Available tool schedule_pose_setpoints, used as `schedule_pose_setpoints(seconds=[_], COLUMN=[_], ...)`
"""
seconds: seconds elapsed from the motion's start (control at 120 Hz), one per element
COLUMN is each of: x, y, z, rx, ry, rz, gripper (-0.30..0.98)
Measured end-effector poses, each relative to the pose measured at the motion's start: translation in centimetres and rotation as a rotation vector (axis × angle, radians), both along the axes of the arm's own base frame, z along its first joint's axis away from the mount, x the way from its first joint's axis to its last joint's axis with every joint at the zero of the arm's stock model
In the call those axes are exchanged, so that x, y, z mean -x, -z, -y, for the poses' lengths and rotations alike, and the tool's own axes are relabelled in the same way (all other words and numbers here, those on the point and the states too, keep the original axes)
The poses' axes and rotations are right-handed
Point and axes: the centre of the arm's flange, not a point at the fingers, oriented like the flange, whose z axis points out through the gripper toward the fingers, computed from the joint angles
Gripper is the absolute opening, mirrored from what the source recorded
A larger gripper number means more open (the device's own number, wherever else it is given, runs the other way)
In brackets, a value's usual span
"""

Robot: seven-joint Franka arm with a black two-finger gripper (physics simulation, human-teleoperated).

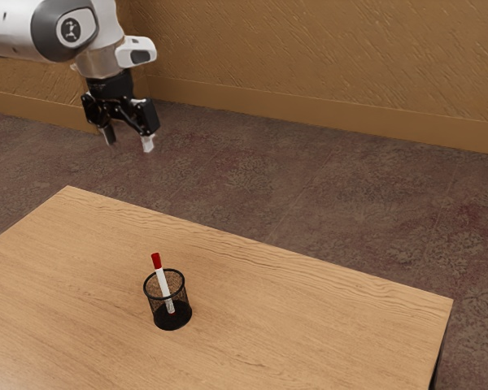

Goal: Take the marker out of the pen holder and place it to the left of the pen holder.

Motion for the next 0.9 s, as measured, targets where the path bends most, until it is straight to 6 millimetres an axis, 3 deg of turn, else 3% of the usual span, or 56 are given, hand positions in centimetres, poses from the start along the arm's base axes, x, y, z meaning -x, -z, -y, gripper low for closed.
schedule_pose_setpoints(seconds=[0.1, 0.167, 0.308, 0.392, 0.467, 0.725, 0.9], x=[0.1, -0.1, -0.6, -1.6, -1.8, -2.6, -2.7], y=[0.4, 2.3, 14.5, 19.3, 20.7, 25.6, 27.0], z=[-0.5, -0.3, 0.3, -1.7, -3.0, -1.1, -1.2], rx=[0.000, 0.001, 0.020, 0.044, 0.073, 0.145, 0.146], ry=[-0.006, -0.004, -0.022, -0.097, -0.164, -0.332, -0.408], rz=[-0.010, -0.043, -0.211, -0.244, -0.236, -0.229, -0.230], gripper=[0.67, 0.67, 0.67, 0.67, 0.67, 0.67, 0.67])
